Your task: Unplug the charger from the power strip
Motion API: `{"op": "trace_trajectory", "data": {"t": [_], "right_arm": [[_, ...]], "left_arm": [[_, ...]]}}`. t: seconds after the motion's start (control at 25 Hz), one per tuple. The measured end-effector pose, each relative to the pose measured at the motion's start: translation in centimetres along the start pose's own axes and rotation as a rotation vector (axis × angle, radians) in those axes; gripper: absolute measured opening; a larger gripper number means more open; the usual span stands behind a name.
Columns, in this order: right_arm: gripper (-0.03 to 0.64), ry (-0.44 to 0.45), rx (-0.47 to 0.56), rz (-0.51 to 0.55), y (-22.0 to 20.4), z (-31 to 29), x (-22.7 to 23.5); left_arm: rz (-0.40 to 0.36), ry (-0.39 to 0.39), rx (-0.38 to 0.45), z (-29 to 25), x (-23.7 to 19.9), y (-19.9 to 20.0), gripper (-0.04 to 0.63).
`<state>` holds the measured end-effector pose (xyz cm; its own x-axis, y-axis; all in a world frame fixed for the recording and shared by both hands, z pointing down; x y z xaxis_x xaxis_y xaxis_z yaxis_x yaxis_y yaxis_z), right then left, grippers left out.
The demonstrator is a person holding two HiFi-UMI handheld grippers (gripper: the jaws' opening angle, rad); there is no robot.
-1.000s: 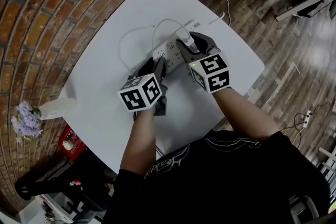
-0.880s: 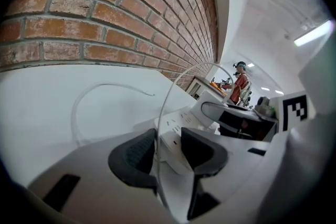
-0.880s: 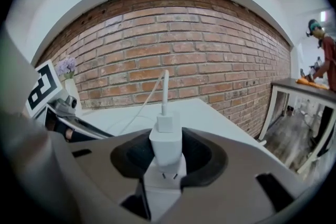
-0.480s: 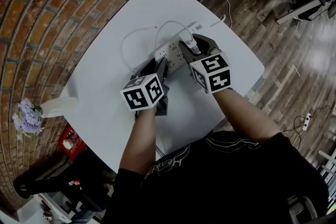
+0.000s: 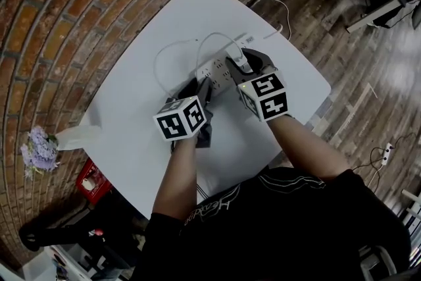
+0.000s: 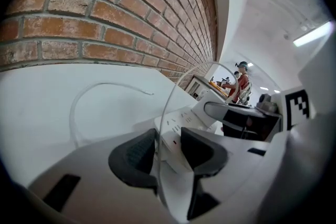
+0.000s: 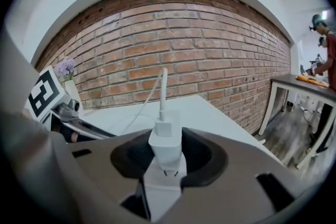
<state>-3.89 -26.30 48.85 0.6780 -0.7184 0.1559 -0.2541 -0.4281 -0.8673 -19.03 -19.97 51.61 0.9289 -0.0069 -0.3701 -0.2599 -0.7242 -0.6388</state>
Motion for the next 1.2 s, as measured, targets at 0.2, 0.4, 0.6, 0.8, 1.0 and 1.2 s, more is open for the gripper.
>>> {"op": "trace_trajectory", "data": {"t": [0.2, 0.4, 0.6, 0.8, 1.0, 1.2], "right_arm": [[0.117, -0.030, -0.007, 0.071, 0.3, 0.2, -0.6], [0.117, -0.009, -0.022, 0.054, 0.0, 0.3, -0.7], [0.118, 0.002, -0.025, 0.039, 0.3, 0.4, -0.3], [0.118, 0.020, -0.005, 0.135, 1.4, 0.8, -1.1], [0.118, 0.058, 0.096, 0.090, 6.1, 2.1, -0.6], [0.118, 0.146, 0.055, -0.007, 5.5, 2.8, -0.2]], "left_arm": [[-0.006, 0.004, 0.004, 0.0, 0.1, 0.0, 0.155], [-0.006, -0.001, 0.001, 0.1, 0.2, -0.1, 0.155], [-0.008, -0.005, -0.004, 0.0, 0.1, 0.0, 0.155], [-0.010, -0.001, -0.003, 0.0, 0.1, -0.1, 0.156], [-0.008, -0.003, 0.002, 0.1, 0.1, 0.2, 0.158], [0.030, -0.029, -0.011, 0.9, 0.2, 0.0, 0.160]]}}
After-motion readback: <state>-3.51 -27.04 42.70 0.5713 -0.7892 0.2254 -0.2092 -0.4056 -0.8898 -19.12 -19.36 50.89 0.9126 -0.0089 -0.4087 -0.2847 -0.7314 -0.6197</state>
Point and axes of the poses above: the fingertips, and each gripper's own axes: z backward along the fingers, x to its right, y out of its top, the point moved 7 cm from there along z, backward along the fingers, and after that the axes turned 6 degrees about y, right-handed, at the moved point
